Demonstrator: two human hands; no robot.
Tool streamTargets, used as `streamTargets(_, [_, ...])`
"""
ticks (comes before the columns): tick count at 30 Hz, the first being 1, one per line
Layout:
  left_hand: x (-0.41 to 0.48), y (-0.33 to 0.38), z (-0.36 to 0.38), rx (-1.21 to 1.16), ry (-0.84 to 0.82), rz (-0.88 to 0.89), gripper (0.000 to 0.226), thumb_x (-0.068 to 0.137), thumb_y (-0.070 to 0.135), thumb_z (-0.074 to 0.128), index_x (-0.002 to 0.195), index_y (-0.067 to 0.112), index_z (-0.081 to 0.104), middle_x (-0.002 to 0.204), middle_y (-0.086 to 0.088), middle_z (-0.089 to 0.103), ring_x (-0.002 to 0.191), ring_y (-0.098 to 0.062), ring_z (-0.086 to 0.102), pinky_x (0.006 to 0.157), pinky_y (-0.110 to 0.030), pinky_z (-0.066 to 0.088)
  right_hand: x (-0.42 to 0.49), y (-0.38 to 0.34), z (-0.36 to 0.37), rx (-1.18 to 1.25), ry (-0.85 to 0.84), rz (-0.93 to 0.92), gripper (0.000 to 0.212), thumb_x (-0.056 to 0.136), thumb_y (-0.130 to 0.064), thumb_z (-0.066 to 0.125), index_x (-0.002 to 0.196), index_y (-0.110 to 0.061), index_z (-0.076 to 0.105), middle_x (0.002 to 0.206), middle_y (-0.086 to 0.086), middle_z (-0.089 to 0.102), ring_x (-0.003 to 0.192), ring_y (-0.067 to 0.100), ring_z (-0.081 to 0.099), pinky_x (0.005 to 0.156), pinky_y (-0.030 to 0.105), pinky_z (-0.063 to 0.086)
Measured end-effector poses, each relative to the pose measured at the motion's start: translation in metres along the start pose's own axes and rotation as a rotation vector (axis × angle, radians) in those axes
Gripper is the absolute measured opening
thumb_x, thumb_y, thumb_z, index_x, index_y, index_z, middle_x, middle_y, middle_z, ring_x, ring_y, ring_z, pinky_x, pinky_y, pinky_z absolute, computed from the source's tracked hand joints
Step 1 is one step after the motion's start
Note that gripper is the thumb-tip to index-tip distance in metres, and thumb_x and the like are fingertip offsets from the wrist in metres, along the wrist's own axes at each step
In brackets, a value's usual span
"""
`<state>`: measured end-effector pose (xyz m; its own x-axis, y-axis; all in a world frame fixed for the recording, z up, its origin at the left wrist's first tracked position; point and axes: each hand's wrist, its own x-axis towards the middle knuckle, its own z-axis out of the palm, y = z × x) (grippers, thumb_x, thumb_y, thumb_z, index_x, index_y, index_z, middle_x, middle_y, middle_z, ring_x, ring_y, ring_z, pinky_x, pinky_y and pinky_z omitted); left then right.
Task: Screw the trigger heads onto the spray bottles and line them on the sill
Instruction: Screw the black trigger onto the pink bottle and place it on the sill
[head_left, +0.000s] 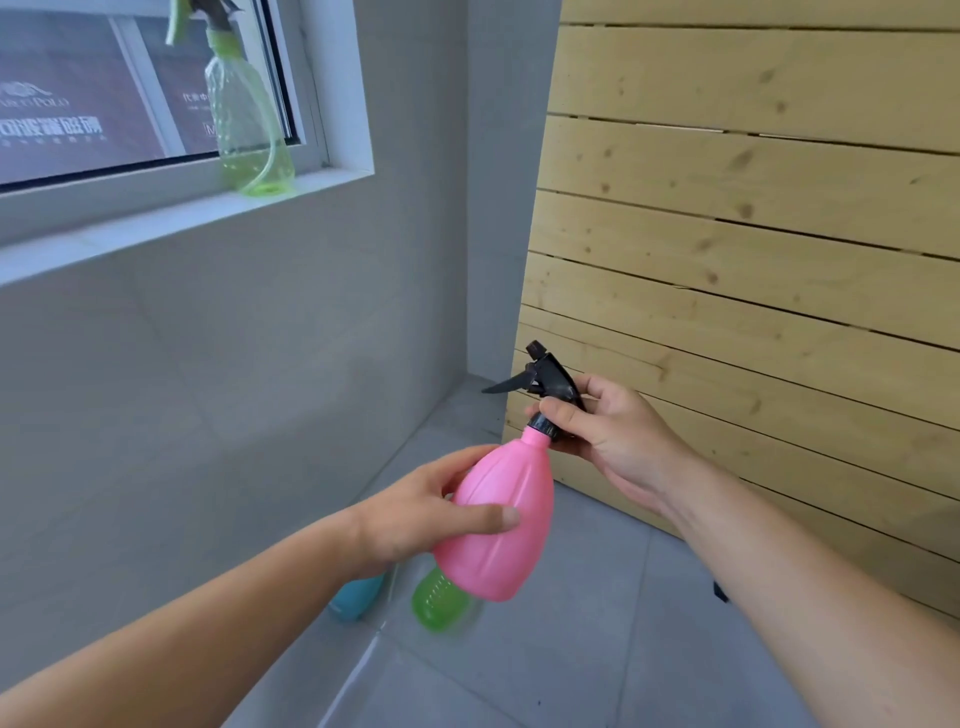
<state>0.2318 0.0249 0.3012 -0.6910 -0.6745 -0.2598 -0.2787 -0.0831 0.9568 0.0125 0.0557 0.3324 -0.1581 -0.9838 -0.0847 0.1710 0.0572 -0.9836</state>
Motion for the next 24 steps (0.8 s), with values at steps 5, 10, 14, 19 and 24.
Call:
streamTargets(5, [0.003, 0.002, 0.004, -0.035, -0.046, 0.003, 0.059, 0.082, 0.032, 0.078, 0.137, 0.041, 0.061, 0.128, 0.004, 0.074, 0.118, -0.017, 0.071, 0.096, -0.033, 0.059, 0.001, -0.002, -0.010, -0.135, -0.152, -0.002, 0.025, 0.094, -0.006, 0.060, 0.118, 0.001, 0.059, 0.099, 0.012, 0.074, 0.089, 0.021, 0.070, 0.081, 0.035, 0.057])
streamTargets(10, [0.009, -0.001, 0.000, -0.037, -0.003, -0.004, 0.059, 0.074, 0.036, 0.084, 0.130, 0.032, 0.068, 0.120, 0.000, 0.078, 0.110, -0.020, 0.075, 0.090, -0.034, 0.062, 0.003, -0.004, -0.015, -0.219, -0.236, -0.036, 0.040, 0.084, -0.009, 0.067, 0.122, 0.002, 0.058, 0.102, 0.008, 0.072, 0.092, 0.018, 0.068, 0.080, 0.033, 0.056])
streamTargets(14, [0.017, -0.003, 0.004, 0.010, 0.108, -0.022, 0.066, 0.060, 0.042, 0.092, 0.121, 0.027, 0.070, 0.113, -0.004, 0.079, 0.102, -0.023, 0.077, 0.088, -0.042, 0.064, 0.007, 0.001, -0.014, -0.236, -0.139, -0.022, 0.030, 0.087, -0.003, 0.069, 0.115, 0.003, 0.061, 0.100, 0.014, 0.068, 0.088, 0.020, 0.067, 0.080, 0.035, 0.059])
streamTargets(19, [0.024, -0.002, 0.013, -0.033, 0.183, -0.100, 0.082, 0.048, 0.055, 0.091, 0.116, 0.031, 0.053, 0.108, -0.010, 0.071, 0.082, -0.024, 0.074, 0.065, -0.035, 0.060, 0.013, 0.013, -0.010, -0.189, 0.010, 0.022, 0.034, 0.082, -0.003, 0.074, 0.109, 0.012, 0.059, 0.090, 0.015, 0.066, 0.078, 0.019, 0.070, 0.075, 0.033, 0.061])
streamTargets(24, [0.021, -0.001, 0.022, 0.006, 0.062, -0.229, 0.100, 0.050, 0.060, 0.088, 0.135, 0.022, 0.050, 0.123, -0.004, 0.072, 0.106, -0.020, 0.075, 0.089, -0.037, 0.063, 0.013, 0.021, -0.006, -0.138, 0.021, 0.079, 0.027, 0.082, -0.004, 0.075, 0.104, 0.006, 0.064, 0.093, 0.017, 0.069, 0.079, 0.022, 0.070, 0.070, 0.031, 0.060])
